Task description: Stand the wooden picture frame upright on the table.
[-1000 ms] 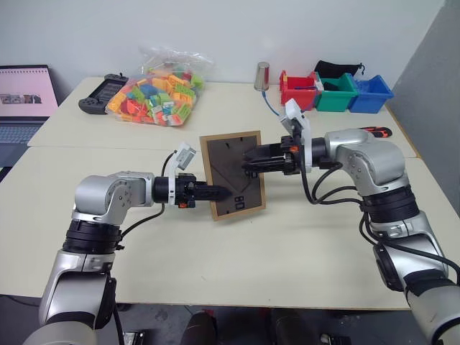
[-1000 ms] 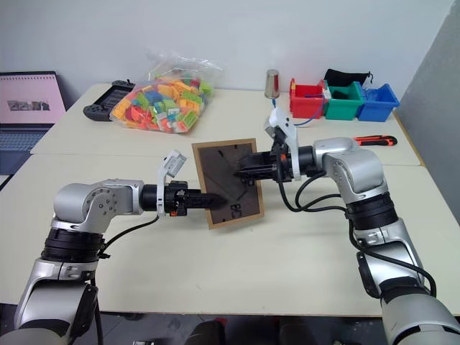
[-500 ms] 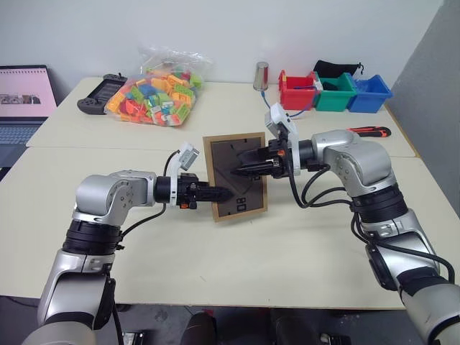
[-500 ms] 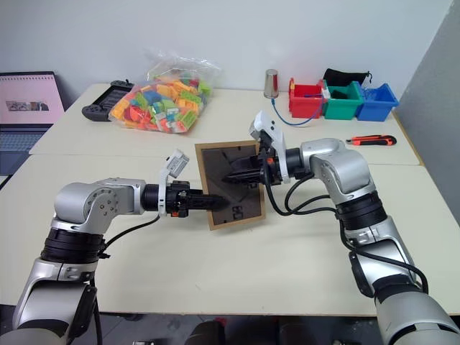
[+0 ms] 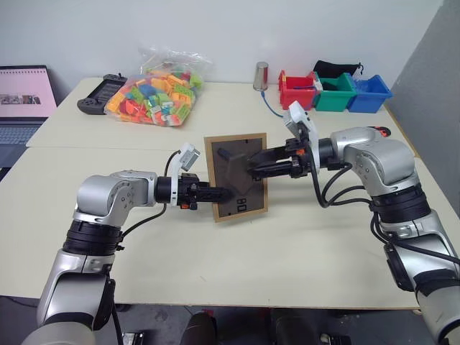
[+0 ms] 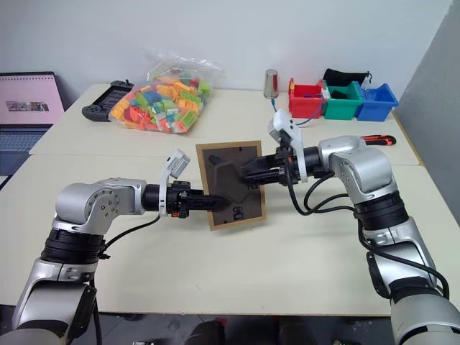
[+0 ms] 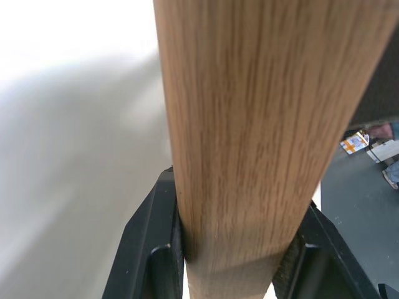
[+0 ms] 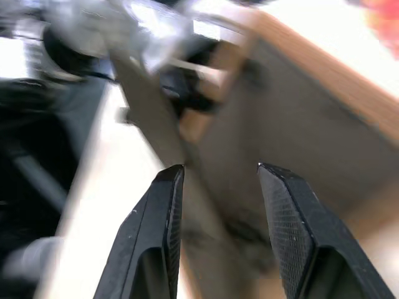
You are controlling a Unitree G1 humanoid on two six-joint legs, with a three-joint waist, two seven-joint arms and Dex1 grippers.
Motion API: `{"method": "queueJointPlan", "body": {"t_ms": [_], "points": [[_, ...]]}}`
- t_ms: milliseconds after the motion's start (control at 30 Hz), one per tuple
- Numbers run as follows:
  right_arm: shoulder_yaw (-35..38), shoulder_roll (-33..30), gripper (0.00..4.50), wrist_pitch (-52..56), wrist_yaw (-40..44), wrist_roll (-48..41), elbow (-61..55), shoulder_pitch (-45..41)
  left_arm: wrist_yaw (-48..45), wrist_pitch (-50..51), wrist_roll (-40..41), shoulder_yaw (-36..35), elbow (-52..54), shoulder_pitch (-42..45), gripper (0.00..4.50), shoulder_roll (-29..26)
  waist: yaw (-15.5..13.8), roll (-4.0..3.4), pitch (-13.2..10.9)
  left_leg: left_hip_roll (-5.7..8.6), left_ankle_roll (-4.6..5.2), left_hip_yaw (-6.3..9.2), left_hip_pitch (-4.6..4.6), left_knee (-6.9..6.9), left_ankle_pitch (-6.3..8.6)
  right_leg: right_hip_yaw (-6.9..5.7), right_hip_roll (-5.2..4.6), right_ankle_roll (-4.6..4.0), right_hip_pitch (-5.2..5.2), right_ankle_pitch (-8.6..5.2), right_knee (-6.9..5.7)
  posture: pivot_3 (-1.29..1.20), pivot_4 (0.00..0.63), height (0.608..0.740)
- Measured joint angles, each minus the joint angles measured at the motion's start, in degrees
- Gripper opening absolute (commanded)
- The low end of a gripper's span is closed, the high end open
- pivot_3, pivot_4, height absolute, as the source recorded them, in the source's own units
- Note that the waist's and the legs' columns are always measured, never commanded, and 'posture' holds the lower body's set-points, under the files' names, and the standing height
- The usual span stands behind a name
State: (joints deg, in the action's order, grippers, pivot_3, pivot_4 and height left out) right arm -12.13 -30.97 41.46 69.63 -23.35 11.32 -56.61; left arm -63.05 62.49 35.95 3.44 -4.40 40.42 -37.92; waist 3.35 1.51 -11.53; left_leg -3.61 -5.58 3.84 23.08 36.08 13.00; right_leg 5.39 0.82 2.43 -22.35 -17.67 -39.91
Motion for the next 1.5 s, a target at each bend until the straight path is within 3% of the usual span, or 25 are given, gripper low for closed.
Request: {"method": "queueJointPlan", "body": {"t_ms": [200, 400, 500, 667, 800, 900, 1033, 1100, 1300, 1500], "points": [[2.16, -5.82, 1.97, -3.80, 1.81, 1.54, 2.10, 1.32, -0.05, 2.59, 2.30, -0.42, 1.05, -0.36, 1.29, -0.41, -0.05, 0.00, 0.00, 0.00, 0.00, 0.00, 0.03, -0.01, 0.00, 0.00, -0.01, 0.00, 0.00, 0.00, 0.04, 0.00, 0.150, 0.740], [3.36, -11.17, 1.97, -9.02, 5.37, 2.65, -0.55, 5.11, 0.37, 9.44, 7.38, -5.59, 0.69, -0.47, 1.29, -1.10, 0.20, 0.01, 0.00, -0.01, 0.01, -0.02, -0.01, 0.00, 0.00, 0.03, 0.00, 0.01, 0.00, 0.00, 0.03, 0.00, 0.150, 0.740], [4.01, -9.95, 1.97, -25.77, 1.21, 8.87, 1.64, 6.81, 0.62, 13.74, 10.42, -7.08, 0.75, -0.82, 1.29, -1.37, 0.63, 0.01, 0.00, -0.01, 0.01, -0.03, -0.04, 0.00, 0.00, 0.05, 0.01, 0.02, 0.01, -0.01, 0.01, 0.00, 0.150, 0.740], [1.60, -6.14, 1.97, -72.40, -7.09, 22.75, 14.30, 8.83, 4.16, 24.48, 15.69, -10.26, 1.76, -2.10, 1.29, 0.86, 1.28, 0.04, -0.03, 0.01, 0.00, -0.11, -0.03, -0.01, 0.00, 0.12, -0.01, 0.02, 0.01, -0.01, 0.02, 0.00, 0.150, 0.740], [-0.14, -3.92, 1.97, -93.67, -11.59, 28.20, 22.60, 7.49, 8.03, 29.15, 19.34, -13.47, 1.76, -1.00, 1.29, 3.93, 1.32, 0.09, -0.05, 0.00, -0.13, -0.11, -0.07, 0.02, -0.07, 0.14, -0.05, 0.01, 0.04, 0.00, -0.02, 0.00, 0.150, 0.740], [-0.15, -3.77, 2.48, -106.12, -16.86, 32.20, 29.45, 4.73, 11.11, 29.77, 22.75, -14.53, 2.06, -1.73, 1.29, 4.02, 1.34, 0.09, -0.05, -0.01, -0.19, -0.10, -0.13, 0.01, -0.10, 0.13, -0.06, 0.01, 0.08, 0.00, -0.05, 0.00, 0.150, 0.740], [1.30, -3.26, 3.48, -119.91, -25.38, 39.92, 36.35, 2.38, 14.88, 29.78, 27.27, -14.75, 2.65, -2.95, 1.29, 3.97, 1.34, 0.09, -0.05, -0.01, -0.24, -0.09, -0.14, 0.02, -0.13, 0.13, -0.06, 0.00, 0.09, 0.01, -0.05, 0.00, 0.150, 0.740], [2.46, -3.04, 3.82, -122.69, -28.54, 43.10, 37.70, 1.99, 16.03, 29.78, 28.50, -15.05, 2.66, -3.12, 1.29, 3.85, 1.35, 0.09, -0.05, 0.00, -0.25, -0.09, -0.15, 0.02, -0.14, 0.14, -0.06, 0.00, 0.09, 0.01, -0.06, 0.00, 0.150, 0.740], [8.36, -0.79, 3.82, -130.00, -41.01, 55.51, 40.17, 0.61, 20.05, 29.78, 32.64, -15.19, 3.57, -3.87, 1.29, 3.52, 1.34, 0.09, -0.05, 0.00, -0.33, -0.09, -0.17, 0.02, -0.19, 0.15, -0.06, 0.00, 0.09, 0.01, -0.09, 0.00, 0.150, 0.740], [9.84, 1.55, 3.82, -132.42, -50.94, 66.90, 39.49, -1.20, 23.11, 29.78, 37.74, -15.15, 2.54, -3.67, 1.29, 3.36, 1.38, 0.09, -0.05, 0.02, -0.35, -0.08, -0.19, 0.02, -0.20, 0.15, -0.07, -0.01, 0.10, 0.01, -0.11, 0.00, 0.150, 0.740]]}}
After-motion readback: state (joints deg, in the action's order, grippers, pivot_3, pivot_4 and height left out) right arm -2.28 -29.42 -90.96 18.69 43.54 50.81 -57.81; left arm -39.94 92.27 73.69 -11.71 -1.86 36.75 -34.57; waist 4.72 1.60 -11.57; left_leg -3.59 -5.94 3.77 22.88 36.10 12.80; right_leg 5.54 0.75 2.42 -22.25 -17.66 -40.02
